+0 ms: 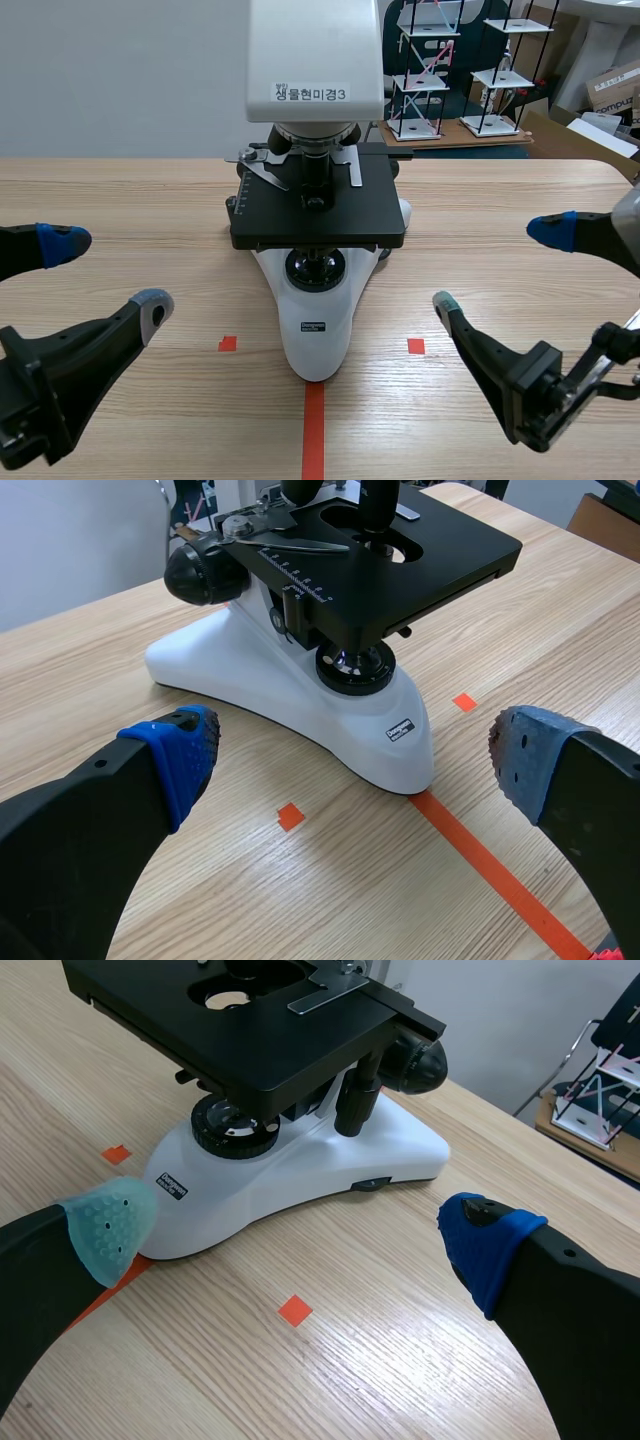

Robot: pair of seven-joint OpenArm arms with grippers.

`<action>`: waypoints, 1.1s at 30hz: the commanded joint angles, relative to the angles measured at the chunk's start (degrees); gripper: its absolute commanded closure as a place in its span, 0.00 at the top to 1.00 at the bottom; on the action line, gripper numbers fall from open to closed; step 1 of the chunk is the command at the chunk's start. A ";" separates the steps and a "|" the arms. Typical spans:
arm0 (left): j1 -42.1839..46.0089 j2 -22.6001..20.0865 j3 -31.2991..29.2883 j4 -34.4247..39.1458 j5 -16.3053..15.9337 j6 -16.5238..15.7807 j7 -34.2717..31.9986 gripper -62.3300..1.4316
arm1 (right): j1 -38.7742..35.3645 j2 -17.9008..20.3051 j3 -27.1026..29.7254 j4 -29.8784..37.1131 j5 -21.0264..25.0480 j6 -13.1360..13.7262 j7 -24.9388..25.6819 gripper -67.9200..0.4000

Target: Return to the home posture

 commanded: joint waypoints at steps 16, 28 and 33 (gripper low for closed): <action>0.28 0.13 -0.26 0.70 -0.37 -0.07 0.55 0.91 | 1.97 0.31 -0.22 0.07 0.96 0.83 0.35 0.92; 0.28 0.13 -0.26 0.70 -0.37 -0.07 0.57 0.91 | 1.97 0.33 -0.22 0.04 0.81 0.83 0.33 0.92; 0.28 0.13 -0.26 0.70 -0.37 -0.07 0.57 0.91 | 1.95 0.33 -0.22 0.04 0.81 0.83 0.33 0.92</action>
